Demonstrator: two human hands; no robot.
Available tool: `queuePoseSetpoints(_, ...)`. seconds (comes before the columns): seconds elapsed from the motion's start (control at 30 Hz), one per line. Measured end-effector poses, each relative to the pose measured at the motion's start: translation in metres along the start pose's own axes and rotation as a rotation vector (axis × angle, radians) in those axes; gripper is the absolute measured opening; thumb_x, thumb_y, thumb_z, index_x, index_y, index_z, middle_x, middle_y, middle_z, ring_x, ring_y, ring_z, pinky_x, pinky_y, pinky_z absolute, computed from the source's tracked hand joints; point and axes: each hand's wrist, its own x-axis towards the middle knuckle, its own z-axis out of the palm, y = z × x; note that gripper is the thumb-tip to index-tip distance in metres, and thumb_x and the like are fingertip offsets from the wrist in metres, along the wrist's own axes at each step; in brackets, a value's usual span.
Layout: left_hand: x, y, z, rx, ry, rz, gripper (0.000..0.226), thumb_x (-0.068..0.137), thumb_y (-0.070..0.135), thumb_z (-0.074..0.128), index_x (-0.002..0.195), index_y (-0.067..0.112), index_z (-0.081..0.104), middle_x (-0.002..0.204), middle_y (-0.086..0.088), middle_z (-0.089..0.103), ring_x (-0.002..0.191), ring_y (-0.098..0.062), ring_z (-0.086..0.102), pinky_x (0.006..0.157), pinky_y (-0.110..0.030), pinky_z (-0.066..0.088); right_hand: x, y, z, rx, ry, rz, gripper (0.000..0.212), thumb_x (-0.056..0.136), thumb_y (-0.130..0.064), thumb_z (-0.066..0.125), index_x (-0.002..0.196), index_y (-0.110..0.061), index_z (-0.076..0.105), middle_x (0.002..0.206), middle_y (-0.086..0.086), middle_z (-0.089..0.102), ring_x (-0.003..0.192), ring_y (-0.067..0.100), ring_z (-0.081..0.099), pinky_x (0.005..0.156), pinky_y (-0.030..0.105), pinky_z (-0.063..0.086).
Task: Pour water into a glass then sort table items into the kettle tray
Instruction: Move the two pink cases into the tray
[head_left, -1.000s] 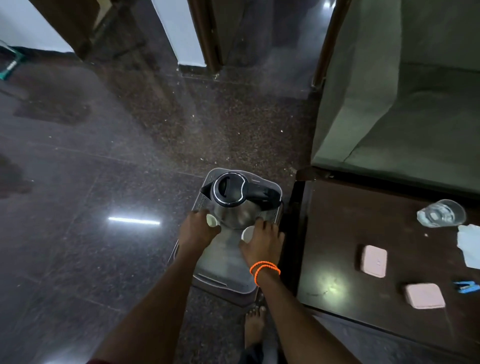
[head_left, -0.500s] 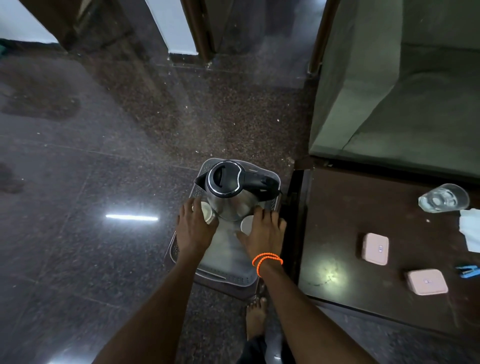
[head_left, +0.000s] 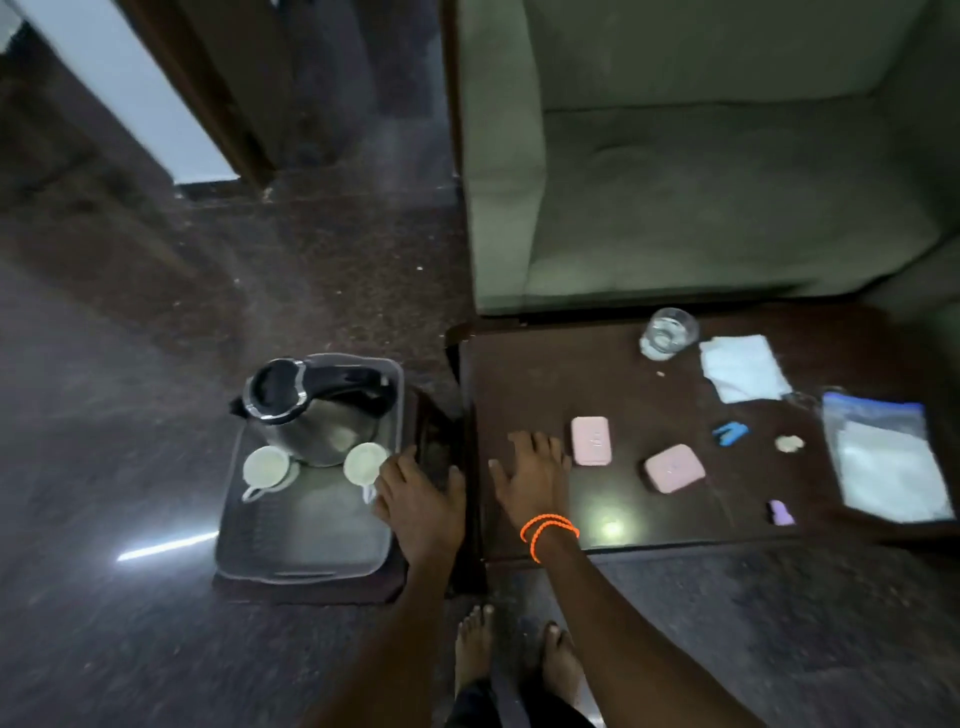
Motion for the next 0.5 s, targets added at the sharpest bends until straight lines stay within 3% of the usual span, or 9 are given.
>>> queuePoseSetpoints(0.23,-0.026,0.085,0.094,0.086,-0.318,0.389,0.054,0.080,0.044,0.075,0.127,0.020,0.063,0.127,-0.006,0.060,0.122,-0.033,0.054,0.096,-0.050,0.041,0.003,0.137,-0.023,0.012,0.050,0.269,0.035,0.069,-0.024,0.074,0.102,-0.015,0.065,0.099,0.012,0.066,0.099,0.038,0.057,0.077,0.046,0.050)
queuePoseSetpoints(0.33,-0.027,0.110,0.136,0.192,-0.452,0.505,0.066,0.081,0.054,0.071,0.135,0.020,0.055,0.131,-0.006,0.054,0.125,-0.032,0.049,0.098,-0.049,0.039,0.010,0.198,-0.023,0.059,0.098,0.362,0.037,0.070,-0.025,0.075,0.102,-0.010,0.066,0.105,0.017,0.064,0.100,0.042,0.056,0.081,0.048,0.051)
queuePoseSetpoints(0.5,-0.010,0.125,0.197,0.264,-0.513,0.549,0.093,0.074,0.046,0.077,0.153,0.021,0.034,0.145,-0.007,0.041,0.132,-0.033,0.040,0.104,-0.051,0.039,0.032,0.281,-0.008,0.126,-0.032,0.514,0.086,0.048,-0.054,0.082,0.122,-0.021,0.054,0.121,0.008,0.056,0.113,0.032,0.053,0.093,0.044,0.048)
